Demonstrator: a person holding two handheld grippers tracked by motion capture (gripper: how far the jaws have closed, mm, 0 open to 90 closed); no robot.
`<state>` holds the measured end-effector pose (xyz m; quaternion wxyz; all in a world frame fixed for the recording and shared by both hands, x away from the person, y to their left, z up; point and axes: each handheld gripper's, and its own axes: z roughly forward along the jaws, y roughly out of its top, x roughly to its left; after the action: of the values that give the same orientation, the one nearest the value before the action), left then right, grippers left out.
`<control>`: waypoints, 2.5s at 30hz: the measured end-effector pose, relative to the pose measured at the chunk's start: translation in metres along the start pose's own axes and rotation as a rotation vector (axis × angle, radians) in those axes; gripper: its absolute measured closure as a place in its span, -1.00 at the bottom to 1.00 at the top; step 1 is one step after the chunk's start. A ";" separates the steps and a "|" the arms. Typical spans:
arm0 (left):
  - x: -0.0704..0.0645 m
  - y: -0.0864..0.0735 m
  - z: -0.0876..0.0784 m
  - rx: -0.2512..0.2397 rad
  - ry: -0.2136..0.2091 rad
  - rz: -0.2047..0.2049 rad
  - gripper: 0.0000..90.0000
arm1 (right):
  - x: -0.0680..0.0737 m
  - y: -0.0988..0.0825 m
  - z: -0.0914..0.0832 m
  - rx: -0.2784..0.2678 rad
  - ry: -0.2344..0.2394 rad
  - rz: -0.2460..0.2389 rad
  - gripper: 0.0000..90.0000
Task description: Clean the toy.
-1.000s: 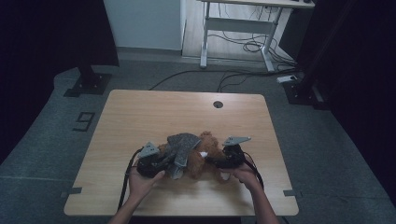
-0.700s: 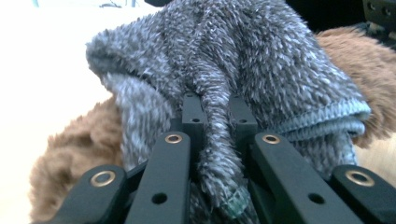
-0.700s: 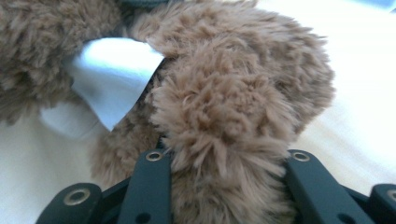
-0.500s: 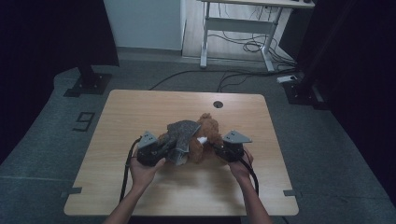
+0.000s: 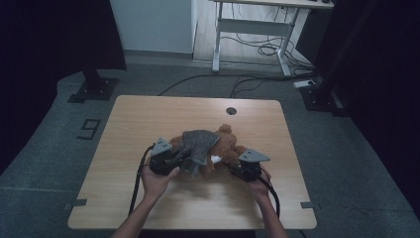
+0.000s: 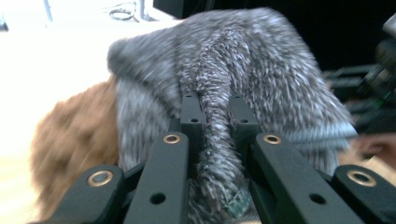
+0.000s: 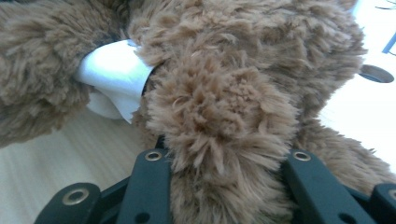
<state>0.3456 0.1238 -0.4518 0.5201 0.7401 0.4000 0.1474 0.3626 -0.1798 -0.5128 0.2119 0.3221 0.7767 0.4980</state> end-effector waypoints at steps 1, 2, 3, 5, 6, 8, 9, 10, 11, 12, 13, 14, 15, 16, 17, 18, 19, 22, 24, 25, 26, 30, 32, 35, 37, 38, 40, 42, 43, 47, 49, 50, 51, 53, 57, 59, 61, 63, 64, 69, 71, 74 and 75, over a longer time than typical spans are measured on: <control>-0.004 0.006 0.002 -0.004 -0.006 0.011 0.77 | 0.001 -0.001 -0.001 -0.005 0.004 -0.003 0.47; -0.009 0.011 0.004 -0.008 -0.010 0.021 0.77 | 0.002 -0.003 -0.001 -0.006 0.008 0.001 0.46; -0.016 0.017 0.008 -0.007 -0.020 0.033 0.77 | 0.002 -0.004 -0.001 -0.012 0.011 0.009 0.46; -0.030 0.026 0.022 0.006 -0.036 0.059 0.77 | 0.002 -0.010 -0.002 -0.023 0.021 0.035 0.44; -0.030 0.026 0.022 0.006 -0.036 0.059 0.76 | 0.002 -0.010 -0.002 -0.023 0.021 0.035 0.44; -0.042 0.028 0.038 0.029 -0.043 0.079 0.76 | 0.002 -0.012 -0.003 -0.025 0.028 0.043 0.44; -0.047 0.025 0.047 0.050 -0.047 0.089 0.76 | 0.002 -0.012 -0.004 -0.023 0.029 0.043 0.44; -0.050 0.023 0.053 0.062 -0.047 0.094 0.76 | 0.002 -0.012 -0.005 -0.018 0.027 0.036 0.43; -0.055 0.017 0.062 0.083 -0.034 0.115 0.76 | 0.003 -0.012 -0.006 -0.011 0.022 0.037 0.43; -0.055 0.017 0.062 0.083 -0.034 0.115 0.76 | 0.003 -0.012 -0.006 -0.011 0.022 0.037 0.43; -0.055 0.015 0.064 0.082 -0.034 0.116 0.76 | 0.002 -0.013 -0.006 -0.007 0.020 0.038 0.43; -0.055 0.013 0.063 0.081 -0.036 0.110 0.77 | 0.002 -0.015 -0.006 -0.003 0.020 0.039 0.43; -0.052 0.012 0.061 0.080 -0.035 0.106 0.77 | 0.000 -0.019 -0.006 -0.008 0.026 0.045 0.43; -0.052 0.012 0.061 0.080 -0.035 0.106 0.77 | 0.000 -0.019 -0.006 -0.008 0.026 0.045 0.43; -0.050 0.011 0.058 0.076 -0.025 0.107 0.77 | -0.001 -0.019 -0.007 -0.008 0.027 0.046 0.43; -0.047 0.011 0.055 0.074 -0.015 0.106 0.77 | -0.001 -0.019 -0.008 -0.006 0.028 0.047 0.43; -0.040 0.009 0.048 0.067 0.015 0.101 0.77 | -0.002 -0.020 -0.008 -0.005 0.029 0.052 0.43; -0.029 0.007 0.041 0.063 0.043 0.086 0.77 | -0.003 -0.020 -0.008 -0.009 0.034 0.063 0.43; -0.017 0.003 0.032 0.055 0.062 0.060 0.76 | -0.005 -0.022 -0.009 -0.010 0.039 0.076 0.43; -0.003 0.000 0.023 0.039 0.067 0.024 0.76 | -0.008 -0.024 -0.009 -0.016 0.042 0.097 0.44; -0.003 0.000 0.023 0.039 0.067 0.024 0.76 | -0.008 -0.024 -0.009 -0.016 0.042 0.097 0.44; 0.016 -0.004 0.002 0.012 0.086 -0.018 0.76 | -0.010 -0.026 -0.009 -0.022 0.056 0.117 0.44; 0.025 -0.005 -0.008 0.001 0.113 -0.023 0.76 | -0.010 -0.025 -0.009 -0.022 0.056 0.118 0.44; 0.044 -0.012 -0.019 0.020 0.152 -0.055 0.76 | -0.011 -0.026 -0.009 -0.024 0.059 0.127 0.44; 0.059 -0.025 -0.020 0.051 0.160 -0.097 0.76 | -0.013 -0.028 -0.008 -0.026 0.064 0.140 0.44; 0.059 -0.025 -0.020 0.051 0.160 -0.097 0.76 | -0.013 -0.028 -0.008 -0.026 0.064 0.140 0.44; 0.067 -0.035 -0.017 0.078 0.164 -0.122 0.76 | -0.014 -0.028 -0.007 -0.027 0.064 0.145 0.44; 0.073 -0.044 -0.012 0.104 0.164 -0.143 0.76 | -0.014 -0.028 -0.007 -0.024 0.065 0.148 0.44; 0.076 -0.048 -0.010 0.116 0.161 -0.153 0.76 | -0.013 -0.029 -0.007 -0.025 0.063 0.146 0.44; 0.079 -0.054 0.000 0.152 0.150 -0.177 0.76 | -0.012 -0.029 -0.006 -0.019 0.067 0.143 0.44; 0.079 -0.054 0.001 0.164 0.156 -0.175 0.76 | -0.012 -0.029 -0.006 -0.020 0.070 0.144 0.44; 0.080 -0.055 0.003 0.173 0.163 -0.173 0.76 | -0.012 -0.029 -0.006 -0.020 0.070 0.144 0.44; 0.082 -0.056 0.004 0.186 0.164 -0.176 0.76 | -0.012 -0.029 -0.006 -0.018 0.070 0.141 0.44; 0.086 -0.060 0.008 0.223 0.181 -0.177 0.76 | -0.012 -0.030 -0.006 -0.013 0.070 0.139 0.44; 0.085 -0.061 0.008 0.233 0.197 -0.170 0.76 | -0.011 -0.031 -0.007 -0.003 0.071 0.133 0.44; 0.084 -0.055 0.002 0.226 0.205 -0.162 0.77 | -0.011 -0.032 -0.008 -0.001 0.067 0.123 0.44; 0.077 -0.041 -0.008 0.185 0.196 -0.160 0.77 | -0.011 -0.032 -0.008 0.001 0.068 0.124 0.44; 0.065 -0.021 -0.018 0.144 0.201 -0.107 0.77 | -0.012 -0.032 -0.008 0.008 0.069 0.115 0.44; 0.058 -0.010 -0.021 0.116 0.190 -0.090 0.77 | -0.012 -0.032 -0.008 0.008 0.069 0.115 0.44; 0.009 0.041 -0.010 0.058 0.120 0.027 0.77 | -0.010 -0.031 -0.009 0.006 0.062 0.115 0.44; -0.003 0.047 0.000 0.071 0.099 0.046 0.77 | -0.010 -0.030 -0.009 0.006 0.063 0.116 0.44; -0.027 0.053 0.022 0.098 0.054 0.079 0.77 | -0.010 -0.030 -0.008 0.004 0.065 0.123 0.44; -0.042 0.055 0.037 0.120 0.035 0.105 0.77 | -0.010 -0.031 -0.008 0.005 0.064 0.121 0.44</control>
<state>0.3663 0.0607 -0.4102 0.4595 0.7872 0.3775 0.1632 0.3554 -0.2015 -0.5370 0.1554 0.3529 0.7635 0.5181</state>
